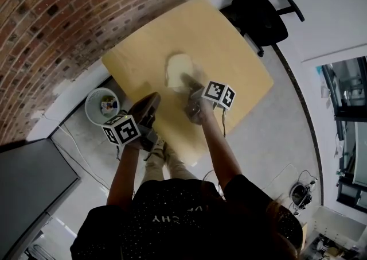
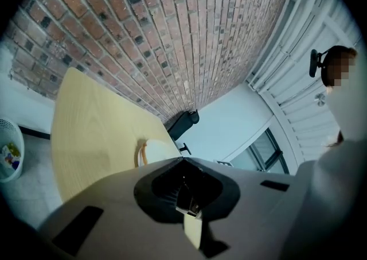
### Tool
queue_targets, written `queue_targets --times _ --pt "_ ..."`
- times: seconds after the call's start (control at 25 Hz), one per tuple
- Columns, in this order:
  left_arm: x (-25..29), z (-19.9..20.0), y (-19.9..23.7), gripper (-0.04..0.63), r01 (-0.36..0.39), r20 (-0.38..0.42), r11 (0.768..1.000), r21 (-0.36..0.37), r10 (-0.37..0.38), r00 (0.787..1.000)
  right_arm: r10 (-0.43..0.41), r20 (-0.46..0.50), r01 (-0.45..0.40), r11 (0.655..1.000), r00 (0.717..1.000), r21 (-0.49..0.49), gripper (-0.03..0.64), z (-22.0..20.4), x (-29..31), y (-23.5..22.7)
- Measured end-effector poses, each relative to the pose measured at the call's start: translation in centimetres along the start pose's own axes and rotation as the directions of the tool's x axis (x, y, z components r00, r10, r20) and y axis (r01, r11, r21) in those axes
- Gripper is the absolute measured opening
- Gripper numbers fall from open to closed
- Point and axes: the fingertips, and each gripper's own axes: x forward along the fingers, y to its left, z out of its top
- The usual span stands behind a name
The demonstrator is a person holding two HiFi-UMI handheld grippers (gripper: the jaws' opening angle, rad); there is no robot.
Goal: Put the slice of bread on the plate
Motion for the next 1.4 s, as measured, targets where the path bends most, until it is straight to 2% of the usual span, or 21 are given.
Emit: queue_targets --times 0.12,0.24,0.32,0.36,0.4,0.44,0.52,0.56,0.6,0.64,0.72,0.76,0.8,0.84,0.96,1.0,1.04,1.16,1.32,1.4 --pt "-0.3 0.0 0.0 0.009 -0.006 0.010 1.000 0.002 0.006 1.000 -0.114 0.012 0.115 0.985 0.993 -0.125 0.278 0.5 -0.2 -0.6" --pt "-0.4 -0.1 -0.1 0.009 -0.012 0.017 1.000 -0.002 0.012 1.000 -0.238 0.058 0.245 0.932 0.969 -0.266 0.425 1.3 -0.8 -1.4" --pt "-0.5 -0.2 -0.2 0.009 -0.014 0.020 1.000 -0.003 0.014 1.000 -0.280 0.117 0.303 0.894 0.953 -0.329 0.489 2.0 -1.9 -1.6" --pt "-0.5 -0.2 -0.4 0.009 -0.014 0.021 1.000 -0.002 0.014 1.000 -0.270 0.145 0.304 0.890 0.952 -0.340 0.489 2.2 -2.7 -1.3" --pt "-0.5 -0.2 -0.6 0.009 -0.013 0.021 1.000 0.001 0.013 1.000 -0.229 0.163 0.273 0.901 0.960 -0.338 0.489 2.3 -3.4 -0.7" --pt "-0.5 -0.3 -0.9 0.009 -0.011 0.022 1.000 0.003 0.011 1.000 -0.157 0.167 0.205 0.923 0.973 -0.325 0.488 2.2 -4.2 0.3" --pt "-0.3 -0.3 -1.7 0.009 -0.004 0.024 1.000 0.010 0.004 1.000 0.049 0.135 -0.012 0.965 0.990 -0.261 0.486 1.3 -5.6 3.1" --pt "-0.1 -0.3 -2.1 0.009 -0.001 0.024 1.000 0.015 0.000 1.000 0.151 0.119 -0.124 0.970 0.981 -0.210 0.486 0.9 -6.3 4.6" --pt "0.2 -0.4 -2.6 0.009 0.005 0.024 1.000 0.021 -0.005 1.000 0.233 0.115 -0.214 0.964 0.966 -0.157 0.480 0.6 -7.1 5.8" --pt "0.4 -0.4 -3.2 0.009 0.013 0.024 1.000 0.027 -0.014 1.000 0.290 0.126 -0.278 0.955 0.949 -0.108 0.417 0.4 -8.1 6.7" --pt "0.8 -0.6 -4.5 0.009 0.030 0.020 0.999 0.037 -0.031 0.999 0.348 0.184 -0.350 0.936 0.919 -0.023 0.143 0.5 -10.1 7.7" --pt "1.0 -0.8 -5.0 0.009 0.038 0.015 0.999 0.039 -0.039 0.999 0.374 0.216 -0.387 0.922 0.902 0.022 0.036 0.4 -11.1 8.0" --pt "1.1 -1.0 -5.6 0.009 0.045 0.009 0.998 0.042 -0.045 0.999 0.410 0.245 -0.439 0.896 0.878 0.073 0.015 0.3 -12.1 8.4" --pt "1.2 -1.2 -6.1 0.009 0.052 0.002 0.998 0.045 -0.052 0.999 0.457 0.276 -0.504 0.854 0.846 0.129 0.015 0.2 -13.1 8.9" --pt "1.5 -1.8 -7.6 0.009 0.078 -0.014 0.996 0.052 -0.077 0.997 0.570 0.405 -0.688 0.673 0.715 0.269 0.015 0.0 -15.9 10.6" --pt "1.7 -2.0 -7.9 0.009 0.084 -0.016 0.995 0.052 -0.083 0.996 0.577 0.432 -0.712 0.644 0.693 0.281 0.015 0.0 -16.6 10.8" --pt "1.7 -2.2 -8.2 0.009 0.086 -0.020 0.995 0.053 -0.085 0.996 0.572 0.440 -0.710 0.648 0.692 0.275 0.015 -0.1 -17.0 10.9" --pt "1.8 -2.9 -8.6 0.009 0.086 -0.036 0.995 0.059 -0.084 0.996 0.536 0.415 -0.652 0.726 0.736 0.218 0.014 -0.4 -17.8 10.6" --pt "1.6 -3.1 -8.8 0.009 0.090 -0.043 0.994 0.056 -0.088 0.995 0.533 0.450 -0.664 0.719 0.717 0.206 0.014 0.2 -19.1 10.2" --pt "1.5 -3.3 -8.8 0.009 0.085 -0.047 0.995 0.058 -0.083 0.995 0.522 0.450 -0.652 0.732 0.724 0.200 0.014 0.3 -19.4 9.8"
